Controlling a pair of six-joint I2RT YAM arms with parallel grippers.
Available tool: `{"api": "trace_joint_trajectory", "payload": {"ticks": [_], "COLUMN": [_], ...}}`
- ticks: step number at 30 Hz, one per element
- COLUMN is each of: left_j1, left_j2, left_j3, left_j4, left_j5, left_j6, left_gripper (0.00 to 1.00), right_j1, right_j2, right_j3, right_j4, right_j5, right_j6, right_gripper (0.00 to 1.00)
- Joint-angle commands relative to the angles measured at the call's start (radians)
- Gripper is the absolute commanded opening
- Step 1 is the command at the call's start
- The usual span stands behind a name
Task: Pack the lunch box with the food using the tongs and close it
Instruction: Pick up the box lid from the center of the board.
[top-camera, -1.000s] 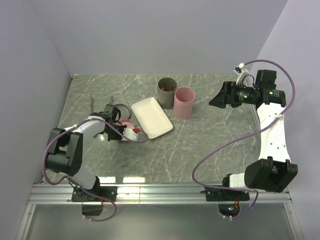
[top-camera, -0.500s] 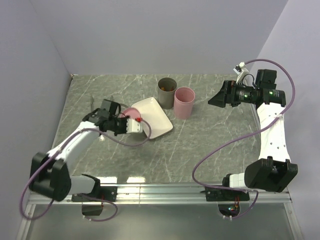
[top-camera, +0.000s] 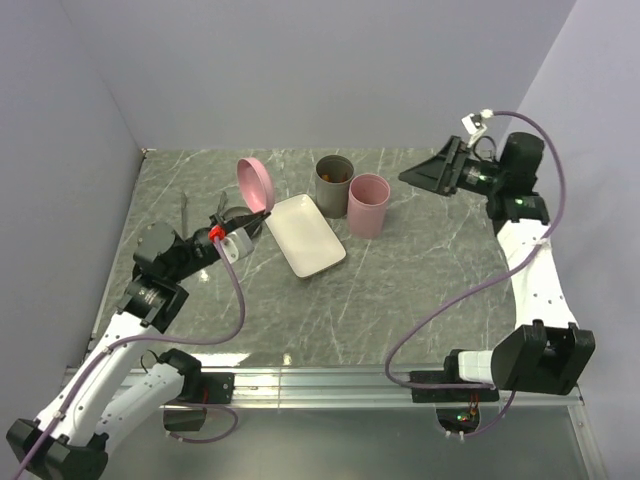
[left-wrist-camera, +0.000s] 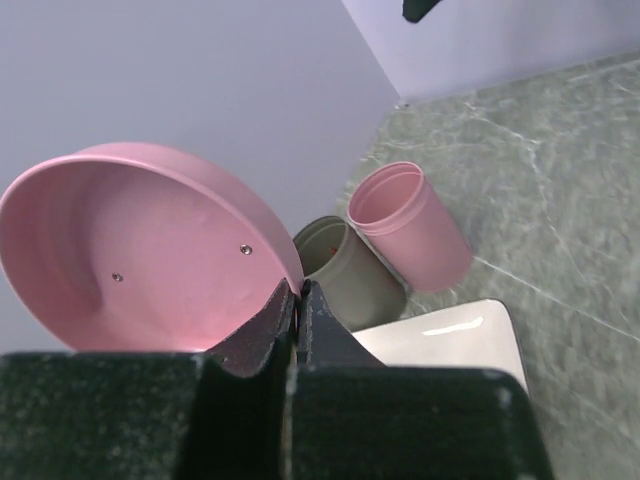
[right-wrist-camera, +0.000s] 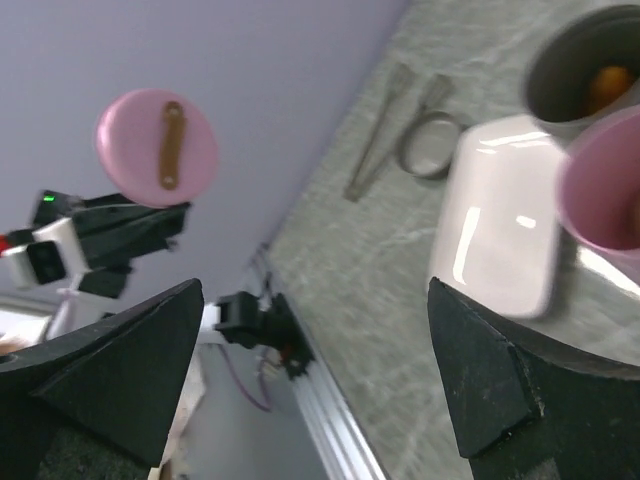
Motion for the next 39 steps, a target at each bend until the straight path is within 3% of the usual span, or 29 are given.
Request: {"api": "trace_joint_trajectory", "payload": {"ticks": [1,6,9,14,21,29,36,39], "left_j1": [-0.015,-0.086,-0.092,-0.101,-0.099,-0.101,-0.101,-0.101], "left_j2": [-0.007,-0.019,0.004,0.03,0.078,0.11,0.107,0.098], "left_j3": [-0.034,-0.025,0.054,0.149,0.21,0.239,0.25,0.249], "left_j4": [0.224,0.302,0.31,0.319,0.326,0.298,0.278,0.27], "left_j5": [-0.032,-0.086,-0.119,-0.191,-0.15,-0.084,-0.037,-0.032], "left_j6": [-0.051,-0.057,-0.221,-0.342,-0.519,-0.484,-0.424,-0.409], "left_gripper": [0.0,0.0,0.0,0.0,0.0,0.0,0.0,0.0], "right_j1": [0.114,0.3,0.373,0.462,0.573,0.666,0.723,0.735], "right_j2": [-0.042,-0.002,0.028,0.162,0.263,0.297,0.308,0.305], "right_j3": [-0.008,0.018,0.007,0.047,0.174,0.252,0.214,0.194], "right_j4": [0.338,0.507,0.693,1.109,1.071,1.002,0.906,0.899], "right_j5": [0.014,0.045,0.069,0.137,0.263,0.326,0.349,0.353], "right_j6": [0.269,0.373,0.502,0.902,1.074,1.118,1.105,1.113], "right_gripper": [1.0,1.0,1.0,1.0,0.98,0.86,0.67,0.67]}}
